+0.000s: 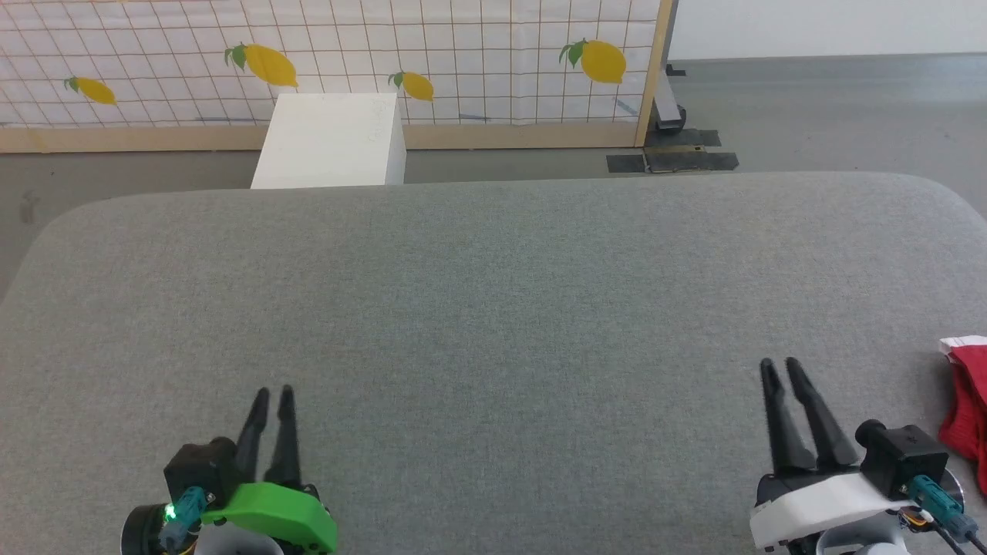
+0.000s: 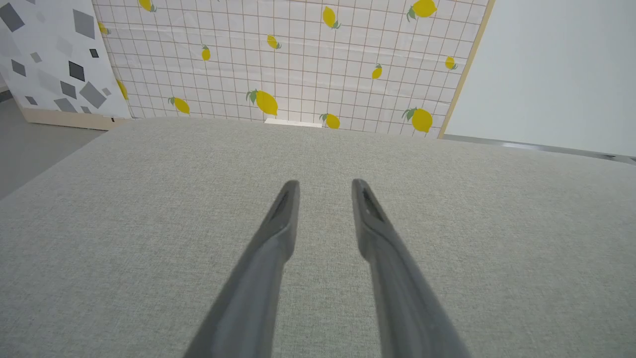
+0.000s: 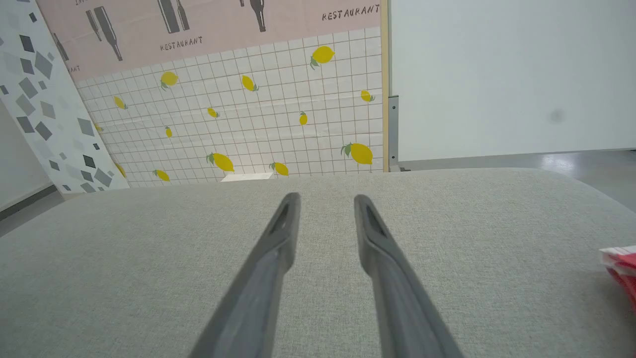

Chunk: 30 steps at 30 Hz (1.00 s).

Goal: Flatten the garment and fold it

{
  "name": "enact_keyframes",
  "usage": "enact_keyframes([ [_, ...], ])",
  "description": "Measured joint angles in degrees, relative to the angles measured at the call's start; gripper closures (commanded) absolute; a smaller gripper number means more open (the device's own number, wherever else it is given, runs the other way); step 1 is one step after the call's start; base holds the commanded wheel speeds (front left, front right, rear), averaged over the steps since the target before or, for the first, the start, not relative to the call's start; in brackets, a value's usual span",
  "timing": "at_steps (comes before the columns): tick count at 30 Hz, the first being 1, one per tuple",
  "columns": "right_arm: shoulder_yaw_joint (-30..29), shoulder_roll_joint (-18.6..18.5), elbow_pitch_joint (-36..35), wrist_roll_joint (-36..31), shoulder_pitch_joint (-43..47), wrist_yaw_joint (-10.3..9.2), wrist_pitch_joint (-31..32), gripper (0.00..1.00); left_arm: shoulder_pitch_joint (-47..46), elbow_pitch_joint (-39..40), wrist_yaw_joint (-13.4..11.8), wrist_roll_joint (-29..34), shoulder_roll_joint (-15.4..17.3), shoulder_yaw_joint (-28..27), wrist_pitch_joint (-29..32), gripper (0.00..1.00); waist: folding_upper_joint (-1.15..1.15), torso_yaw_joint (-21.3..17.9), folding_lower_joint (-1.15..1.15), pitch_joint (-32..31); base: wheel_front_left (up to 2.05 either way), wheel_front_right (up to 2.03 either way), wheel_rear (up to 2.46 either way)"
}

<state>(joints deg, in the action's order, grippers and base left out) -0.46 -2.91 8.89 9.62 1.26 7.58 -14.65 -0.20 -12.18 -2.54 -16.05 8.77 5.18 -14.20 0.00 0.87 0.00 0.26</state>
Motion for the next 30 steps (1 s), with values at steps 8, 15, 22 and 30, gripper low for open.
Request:
enact_keyframes([
  [8,-0.01,0.0,-0.13,-0.04,0.0,0.0,0.55,1.0,0.0,0.24,0.0,0.25,-0.01,-0.2,0.54,1.0,0.0,-0.04,0.0,-0.01,0.0,0.0,0.0],
  [15,0.0,0.0,-0.64,-0.63,0.0,0.0,1.58,1.0,0.0,1.16,0.03,1.0,-0.22,-0.51,1.54,1.0,0.0,-0.1,0.0,-0.03,0.0,0.0,0.0],
  [22,0.02,0.0,-1.07,-1.21,-0.01,0.0,2.22,1.0,0.0,1.76,0.15,1.79,-0.71,-0.71,2.2,1.0,0.0,-0.15,0.0,-0.04,0.0,0.0,0.0],
  [30,0.04,0.0,-1.68,-1.89,-0.01,0.0,3.13,1.0,0.0,2.48,0.32,3.33,-1.21,-0.94,3.11,1.0,0.0,-0.2,0.0,-0.06,0.0,0.0,0.0],
])
